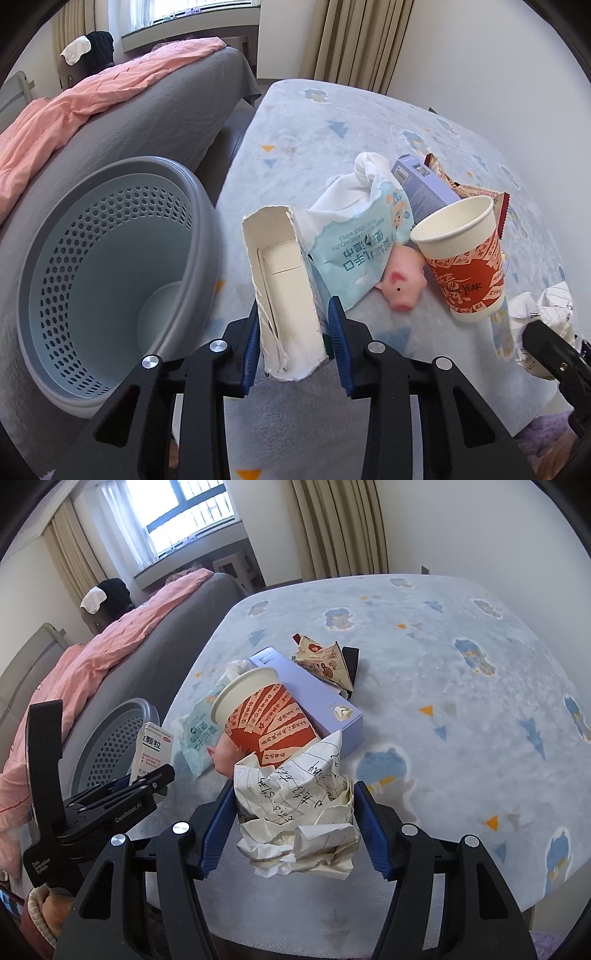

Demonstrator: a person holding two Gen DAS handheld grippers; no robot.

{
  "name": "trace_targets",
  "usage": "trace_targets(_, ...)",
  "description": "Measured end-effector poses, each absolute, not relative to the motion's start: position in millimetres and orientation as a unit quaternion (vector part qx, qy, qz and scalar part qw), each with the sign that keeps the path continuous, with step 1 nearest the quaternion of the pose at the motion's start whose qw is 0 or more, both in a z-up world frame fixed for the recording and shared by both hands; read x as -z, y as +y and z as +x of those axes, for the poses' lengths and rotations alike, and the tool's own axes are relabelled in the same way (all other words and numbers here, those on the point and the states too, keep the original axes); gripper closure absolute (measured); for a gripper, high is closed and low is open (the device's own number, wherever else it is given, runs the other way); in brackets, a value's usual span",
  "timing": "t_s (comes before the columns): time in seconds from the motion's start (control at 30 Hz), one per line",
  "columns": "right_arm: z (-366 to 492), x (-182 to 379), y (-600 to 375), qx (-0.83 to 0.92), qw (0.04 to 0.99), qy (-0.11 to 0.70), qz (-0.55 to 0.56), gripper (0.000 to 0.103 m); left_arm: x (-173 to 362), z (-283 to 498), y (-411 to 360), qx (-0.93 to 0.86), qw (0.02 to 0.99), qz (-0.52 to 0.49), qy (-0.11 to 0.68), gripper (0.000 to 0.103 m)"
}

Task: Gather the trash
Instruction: 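Carry the carton in the left gripper and paper in the right gripper over the gray wastebasket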

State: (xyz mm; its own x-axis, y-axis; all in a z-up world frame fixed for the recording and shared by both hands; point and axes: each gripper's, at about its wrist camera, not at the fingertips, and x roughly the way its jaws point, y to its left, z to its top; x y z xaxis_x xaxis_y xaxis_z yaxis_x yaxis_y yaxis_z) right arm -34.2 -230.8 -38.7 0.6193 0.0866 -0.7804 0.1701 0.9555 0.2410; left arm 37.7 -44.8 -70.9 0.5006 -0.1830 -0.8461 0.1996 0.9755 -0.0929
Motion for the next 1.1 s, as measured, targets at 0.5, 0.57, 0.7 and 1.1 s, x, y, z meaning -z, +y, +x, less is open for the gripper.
trace_targets(0.5,-28.3,34.4,-206.0,0.025,0.893,0.43,0.126,0.042,35.0,12.8,-10.9,0.097,0.897,0.019,0.43,0.07)
trace_targets(0.57,-27.7,33.1,-201.2,0.024,0.894,0.429,0.123,0.042,32.1,10.0,-4.3,0.094,0.9,0.018,0.426,0.07)
trace_targets(0.7,-25.1,30.7,-191.1,0.019,0.896,0.428,0.115,0.042,27.3,3.8,8.7,0.089,0.904,0.016,0.418,0.07)
trace_targets(1.1,0.3,3.4,-121.0,-0.066,0.902,0.417,0.087,0.042,14.4,-5.3,69.5,0.036,0.916,0.031,0.398,0.07)
